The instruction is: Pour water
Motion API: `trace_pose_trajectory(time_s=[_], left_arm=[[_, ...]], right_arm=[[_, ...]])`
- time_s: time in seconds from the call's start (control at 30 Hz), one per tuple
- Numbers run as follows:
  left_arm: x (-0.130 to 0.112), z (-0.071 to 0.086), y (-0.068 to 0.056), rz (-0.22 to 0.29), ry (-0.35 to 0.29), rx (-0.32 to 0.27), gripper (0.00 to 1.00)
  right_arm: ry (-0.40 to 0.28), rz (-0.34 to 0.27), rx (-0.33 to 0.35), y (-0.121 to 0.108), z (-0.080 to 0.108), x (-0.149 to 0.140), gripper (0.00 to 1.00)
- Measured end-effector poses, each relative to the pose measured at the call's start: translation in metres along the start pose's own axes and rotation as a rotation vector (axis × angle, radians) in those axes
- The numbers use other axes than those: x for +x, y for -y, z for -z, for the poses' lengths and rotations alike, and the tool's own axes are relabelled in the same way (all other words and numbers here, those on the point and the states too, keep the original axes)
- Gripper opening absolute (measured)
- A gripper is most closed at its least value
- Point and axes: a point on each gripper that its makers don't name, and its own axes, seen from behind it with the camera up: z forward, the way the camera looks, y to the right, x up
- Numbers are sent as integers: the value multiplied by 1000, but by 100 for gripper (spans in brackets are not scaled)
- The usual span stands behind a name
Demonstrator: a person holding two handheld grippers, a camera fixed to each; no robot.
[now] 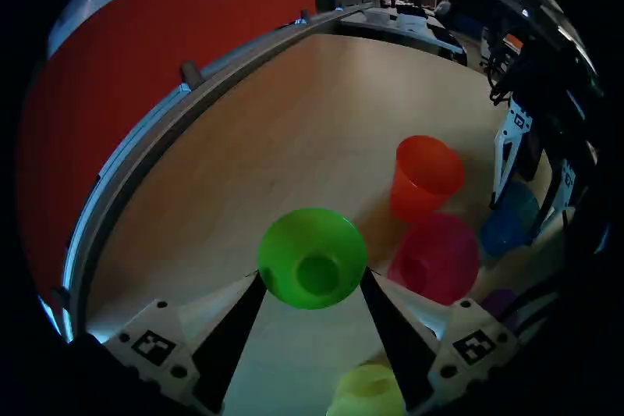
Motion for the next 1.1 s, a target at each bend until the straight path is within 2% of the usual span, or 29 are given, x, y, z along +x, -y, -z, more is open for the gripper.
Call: trace_pose_trajectory(time_s=[0.2, 0.6, 1.1], left_arm=[[-3, -1, 2, 16, 14, 9, 88], [2, -4, 0, -3, 19, 7, 87], [6, -1, -4, 12, -2, -7, 85]], right_arm=[[0, -2, 1, 0, 0, 0, 99], [2, 4, 2, 0, -1, 0, 99], [2, 3, 1, -1, -1, -1, 99]])
